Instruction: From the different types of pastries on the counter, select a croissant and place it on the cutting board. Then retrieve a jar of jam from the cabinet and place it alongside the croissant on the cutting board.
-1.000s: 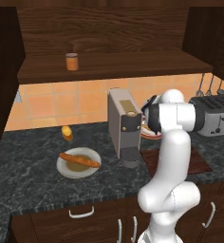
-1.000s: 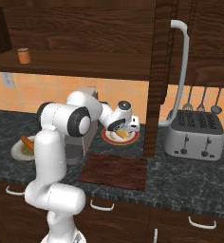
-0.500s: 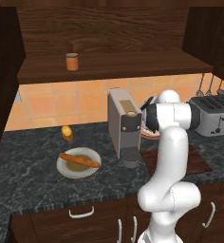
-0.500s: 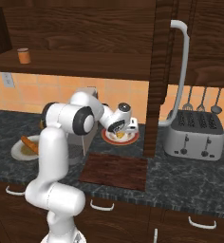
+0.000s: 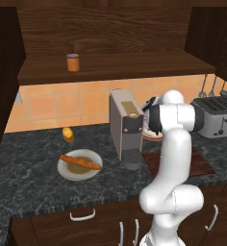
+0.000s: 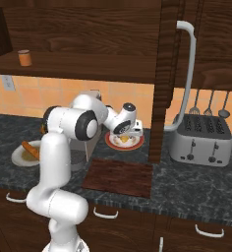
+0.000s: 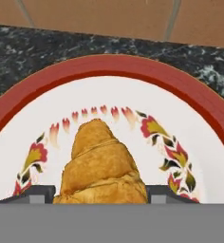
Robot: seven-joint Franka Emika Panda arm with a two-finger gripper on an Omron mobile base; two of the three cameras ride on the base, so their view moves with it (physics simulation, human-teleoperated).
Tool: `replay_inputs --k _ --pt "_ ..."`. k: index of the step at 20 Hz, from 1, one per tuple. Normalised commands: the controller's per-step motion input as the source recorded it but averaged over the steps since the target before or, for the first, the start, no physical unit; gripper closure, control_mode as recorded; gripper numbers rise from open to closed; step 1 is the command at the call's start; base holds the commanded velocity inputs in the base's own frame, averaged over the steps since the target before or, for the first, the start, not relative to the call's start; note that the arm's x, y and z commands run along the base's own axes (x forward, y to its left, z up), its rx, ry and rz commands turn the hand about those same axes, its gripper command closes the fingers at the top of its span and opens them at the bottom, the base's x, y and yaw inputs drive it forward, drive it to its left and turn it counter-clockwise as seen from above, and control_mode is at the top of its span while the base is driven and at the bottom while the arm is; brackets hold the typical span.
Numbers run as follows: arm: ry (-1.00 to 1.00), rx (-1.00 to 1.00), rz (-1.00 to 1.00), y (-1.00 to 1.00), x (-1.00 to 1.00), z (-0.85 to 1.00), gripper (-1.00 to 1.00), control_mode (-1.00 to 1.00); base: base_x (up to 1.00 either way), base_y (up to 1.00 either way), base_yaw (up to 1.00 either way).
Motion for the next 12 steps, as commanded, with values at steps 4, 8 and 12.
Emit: replay_inputs --k 4,8,12 --pt "-0.09 0.0 0.0 -0.11 -0.93 0.1 1.0 -1.0 0.0 0.0 0.0" --pt "-0.1 0.0 0.0 -0.01 -0.99 0.25 1.0 -1.0 0.0 0.0 0.0" --pt "-0.03 0.0 0.0 -0.02 -0.79 0.82 1.0 -1.0 0.0 0.0 0.0"
